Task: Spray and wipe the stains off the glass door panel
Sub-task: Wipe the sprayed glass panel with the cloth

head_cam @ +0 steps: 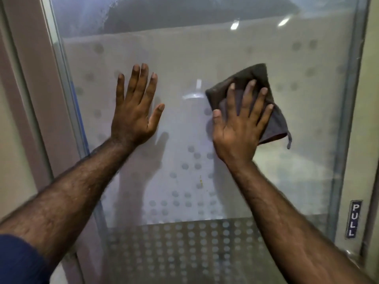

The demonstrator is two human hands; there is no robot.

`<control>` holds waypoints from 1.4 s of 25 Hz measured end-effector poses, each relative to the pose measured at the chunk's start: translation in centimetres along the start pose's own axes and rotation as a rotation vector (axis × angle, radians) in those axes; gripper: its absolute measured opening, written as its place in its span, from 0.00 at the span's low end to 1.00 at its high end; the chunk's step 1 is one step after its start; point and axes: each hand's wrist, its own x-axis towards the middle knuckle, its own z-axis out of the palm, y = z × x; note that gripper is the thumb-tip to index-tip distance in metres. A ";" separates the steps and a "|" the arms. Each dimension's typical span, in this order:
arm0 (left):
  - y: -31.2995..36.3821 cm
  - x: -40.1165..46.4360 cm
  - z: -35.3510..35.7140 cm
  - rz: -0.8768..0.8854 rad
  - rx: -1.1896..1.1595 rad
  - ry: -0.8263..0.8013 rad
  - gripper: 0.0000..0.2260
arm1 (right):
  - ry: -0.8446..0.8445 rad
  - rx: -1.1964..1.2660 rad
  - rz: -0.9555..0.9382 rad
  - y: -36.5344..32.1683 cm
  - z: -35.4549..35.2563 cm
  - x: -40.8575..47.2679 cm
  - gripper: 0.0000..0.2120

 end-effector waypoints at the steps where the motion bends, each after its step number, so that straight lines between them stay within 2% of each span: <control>1: -0.2 0.2 -0.2 0.005 0.004 0.009 0.29 | -0.018 0.052 -0.103 -2.3 0.4 -1.6 0.33; 4: -0.6 -0.2 0.3 -0.025 0.020 -0.005 0.28 | -0.144 0.198 -0.356 -6.1 1.0 -10.4 0.31; 6: -0.7 0.0 0.3 -0.033 0.008 -0.005 0.28 | -0.222 0.203 -0.484 -4.5 1.2 -16.3 0.30; 8: -1.3 -0.6 0.4 -0.042 0.018 -0.015 0.28 | -0.241 0.144 -0.518 -1.0 1.2 -19.9 0.31; 11: -2.7 -2.8 0.1 -0.150 0.032 -0.025 0.29 | -0.199 0.056 -0.380 6.0 0.4 -20.7 0.32; 14: -3.6 -4.0 0.2 -0.244 0.036 -0.032 0.30 | -0.132 -0.076 -0.061 10.6 -0.6 -17.2 0.34; 17: -3.8 -3.9 0.6 -0.233 0.049 -0.025 0.31 | -0.029 -0.083 0.309 8.4 -0.1 -11.7 0.33; 19: -3.8 -4.1 0.9 -0.220 0.053 -0.020 0.31 | 0.044 -0.070 0.383 4.9 0.7 -7.7 0.32; 23: -4.0 -4.2 0.9 -0.221 0.057 -0.011 0.30 | 0.059 -0.028 0.153 -3.4 2.3 -2.5 0.32; 27: -3.6 -4.3 0.6 -0.260 0.065 -0.021 0.29 | -0.080 0.094 -0.236 -10.2 3.1 -6.9 0.32; 32: -3.7 -7.8 0.0 -0.362 0.001 0.009 0.29 | -0.349 0.189 -0.645 -6.0 2.5 -22.2 0.31; 35: -3.5 -9.8 -0.1 -0.458 -0.018 0.032 0.29 | -0.431 0.166 -0.801 -4.1 2.3 -24.8 0.32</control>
